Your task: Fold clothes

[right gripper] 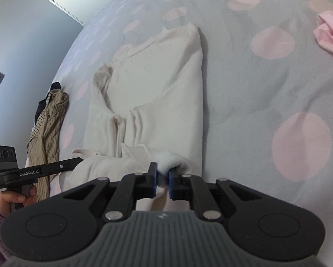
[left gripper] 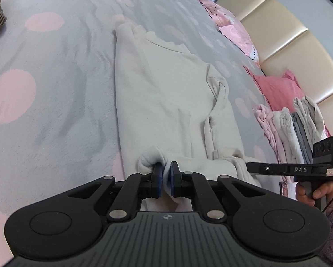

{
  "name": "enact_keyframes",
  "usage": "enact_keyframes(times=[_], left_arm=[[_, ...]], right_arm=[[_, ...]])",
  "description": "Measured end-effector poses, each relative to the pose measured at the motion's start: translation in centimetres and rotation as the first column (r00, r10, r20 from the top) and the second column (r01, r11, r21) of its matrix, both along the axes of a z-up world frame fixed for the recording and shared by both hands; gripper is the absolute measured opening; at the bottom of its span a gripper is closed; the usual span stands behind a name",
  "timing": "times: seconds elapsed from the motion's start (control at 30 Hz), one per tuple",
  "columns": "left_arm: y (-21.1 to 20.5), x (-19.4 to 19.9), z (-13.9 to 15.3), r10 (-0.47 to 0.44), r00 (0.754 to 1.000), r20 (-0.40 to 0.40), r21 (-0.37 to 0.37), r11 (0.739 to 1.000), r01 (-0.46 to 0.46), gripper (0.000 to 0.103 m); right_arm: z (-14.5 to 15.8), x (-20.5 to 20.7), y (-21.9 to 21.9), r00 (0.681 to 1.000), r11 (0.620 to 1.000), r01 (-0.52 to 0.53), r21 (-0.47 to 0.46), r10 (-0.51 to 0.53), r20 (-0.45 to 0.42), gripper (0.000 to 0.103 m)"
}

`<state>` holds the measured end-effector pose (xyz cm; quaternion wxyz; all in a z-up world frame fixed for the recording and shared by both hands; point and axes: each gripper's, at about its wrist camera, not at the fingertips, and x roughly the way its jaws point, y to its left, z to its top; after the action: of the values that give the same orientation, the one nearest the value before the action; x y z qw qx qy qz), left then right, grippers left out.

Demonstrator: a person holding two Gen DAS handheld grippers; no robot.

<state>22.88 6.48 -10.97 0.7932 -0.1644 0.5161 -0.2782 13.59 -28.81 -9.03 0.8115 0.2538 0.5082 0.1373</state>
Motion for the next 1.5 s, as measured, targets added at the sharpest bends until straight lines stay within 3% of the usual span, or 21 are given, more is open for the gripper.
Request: enact_keyframes(times=[0.13,0.2,0.23,0.3,0.43,0.57,0.7,0.77,0.83,0.87,0.93,1.0,1.03,1.13,1.27,1.33,1.37,1.5], left_arm=[[-0.5,-0.7,1.1,0.000,1.000,0.025,0.029,1.000,-0.001,0.006],[-0.7,-1.2,2.0,0.002,0.999,0.044,0.039,0.999,-0.004,0.019],[-0.7,-1.7,2.5,0.003,0.998,0.063,0.043,0.999,-0.006,0.024],[-0.6,-2.8,3.6,0.001,0.995,0.099,0.049,0.999,-0.006,0.042],[-0.6,-6.0,5.6,-0.046,0.982,0.181,0.101,0.994,0.028,0.043],[-1.3,-9.8,6.9,-0.145,0.952,0.269,0.195,0.976,0.094,0.043],[-3.1,-13.8,7.2,-0.291,0.889,0.353,0.336,0.926,0.170,0.043],[-4.3,-15.8,7.0,-0.375,0.841,0.391,0.426,0.883,0.196,0.043],[-5.6,-17.6,6.4,-0.465,0.785,0.410,0.527,0.823,0.212,0.044],[-6.3,-18.6,5.8,-0.520,0.750,0.409,0.589,0.778,0.217,0.045],[-7.5,-19.7,4.5,-0.594,0.704,0.389,0.688,0.696,0.207,0.045],[-8.4,-20.7,3.0,-0.658,0.661,0.361,0.772,0.608,0.185,0.045],[-8.8,-21.1,2.4,-0.693,0.629,0.351,0.805,0.566,0.176,0.045],[-10.1,-22.4,0.2,-0.800,0.514,0.308,0.897,0.425,0.124,0.045],[-11.1,-23.3,-2.9,-0.886,0.409,0.220,0.962,0.267,0.059,0.047],[-11.3,-23.3,-4.0,-0.900,0.388,0.200,0.973,0.228,0.027,0.047],[-11.4,-23.2,-4.3,-0.904,0.379,0.199,0.975,0.221,0.016,0.047],[-11.6,-22.8,-5.6,-0.917,0.349,0.194,0.980,0.200,-0.020,0.042]], right_arm=[[0.0,-0.1,0.2,1.000,1.000,0.021,-0.011,-0.021,-0.010,0.012],[0.8,-0.5,0.3,1.000,0.999,0.027,-0.021,-0.027,0.003,0.021],[1.3,-0.8,0.4,1.000,0.999,0.027,-0.024,-0.027,0.016,0.033],[2.4,-1.6,0.6,0.999,0.999,0.021,-0.032,-0.020,0.043,0.035],[4.7,-4.2,1.4,0.991,0.996,-0.014,-0.093,0.026,0.134,0.035],[6.4,-7.7,3.0,0.964,0.974,-0.094,-0.208,0.141,0.226,0.035],[6.2,-11.4,4.8,0.925,0.930,-0.166,-0.328,0.262,0.274,0.041],[5.7,-12.9,5.5,0.907,0.905,-0.186,-0.383,0.308,0.288,0.045],[5.4,-14.1,6.4,0.884,0.872,-0.212,-0.441,0.364,0.294,0.045],[5.1,-14.6,6.9,0.870,0.850,-0.224,-0.476,0.395,0.296,0.045],[4.7,-15.5,7.8,0.838,0.798,-0.244,-0.551,0.459,0.295,0.046],[4.0,-16.3,8.9,0.802,0.730,-0.256,-0.634,0.526,0.282,0.058],[3.5,-16.5,9.4,0.786,0.693,-0.253,-0.675,0.554,0.274,0.070],[2.0,-17.0,11.1,0.731,0.551,-0.247,-0.797,0.646,0.221,0.071],[-0.8,-17.9,13.3,0.613,0.293,-0.238,-0.926,0.785,0.090,0.068],[-2.2,-18.1,14.0,0.579,0.184,-0.206,-0.961,0.815,0.032,0.063],[-2.8,-18.1,14.2,0.568,0.145,-0.192,-0.971,0.823,0.011,0.059],[-4.6,-17.6,14.5,0.531,0.036,-0.129,-0.991,0.847,-0.039,0.056]])
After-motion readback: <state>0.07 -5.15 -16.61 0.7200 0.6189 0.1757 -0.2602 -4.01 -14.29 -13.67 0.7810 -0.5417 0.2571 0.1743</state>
